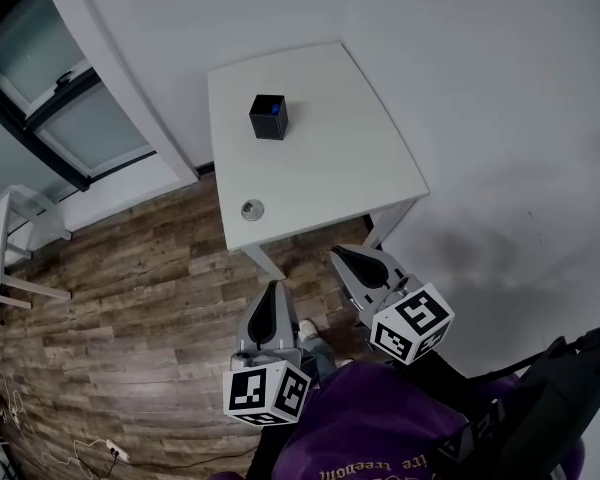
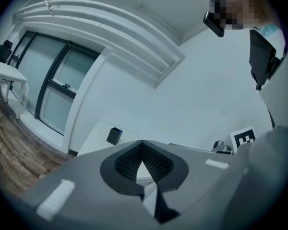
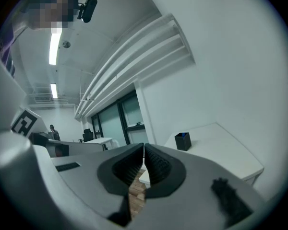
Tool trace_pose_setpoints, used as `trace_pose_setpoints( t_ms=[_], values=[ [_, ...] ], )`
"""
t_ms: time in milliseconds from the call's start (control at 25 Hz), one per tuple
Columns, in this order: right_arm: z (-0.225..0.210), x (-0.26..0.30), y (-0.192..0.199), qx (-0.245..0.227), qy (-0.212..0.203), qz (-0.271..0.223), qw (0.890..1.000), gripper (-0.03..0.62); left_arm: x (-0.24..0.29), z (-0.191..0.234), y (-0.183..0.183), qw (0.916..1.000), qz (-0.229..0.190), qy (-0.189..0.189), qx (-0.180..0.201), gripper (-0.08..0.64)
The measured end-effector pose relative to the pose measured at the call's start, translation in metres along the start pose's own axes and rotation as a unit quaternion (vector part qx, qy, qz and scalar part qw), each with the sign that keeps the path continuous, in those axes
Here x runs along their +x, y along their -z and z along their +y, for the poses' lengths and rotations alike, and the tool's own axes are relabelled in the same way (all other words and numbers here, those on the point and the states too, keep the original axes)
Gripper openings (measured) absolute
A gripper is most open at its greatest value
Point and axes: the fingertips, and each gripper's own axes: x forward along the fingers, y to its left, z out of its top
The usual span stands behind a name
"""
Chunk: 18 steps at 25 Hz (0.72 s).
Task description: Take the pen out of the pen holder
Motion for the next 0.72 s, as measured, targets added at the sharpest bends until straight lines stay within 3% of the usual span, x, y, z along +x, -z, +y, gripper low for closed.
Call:
trace_pose_setpoints(
  t_ms=[400,720],
  values=[
    [-0.017,0.068,-0.003,0.006,0.025,0.007,1.0,0.012,0.049,0.052,-0.02,0.9998,0.016,0.012,0.003,0.005],
    [-0.028,0.097,0.002,0.015,0.039,0.017,0.999,0.012,0.07,0.09,-0.032,0.9999,0.013,-0.007,-0.001,0.005]
  ],
)
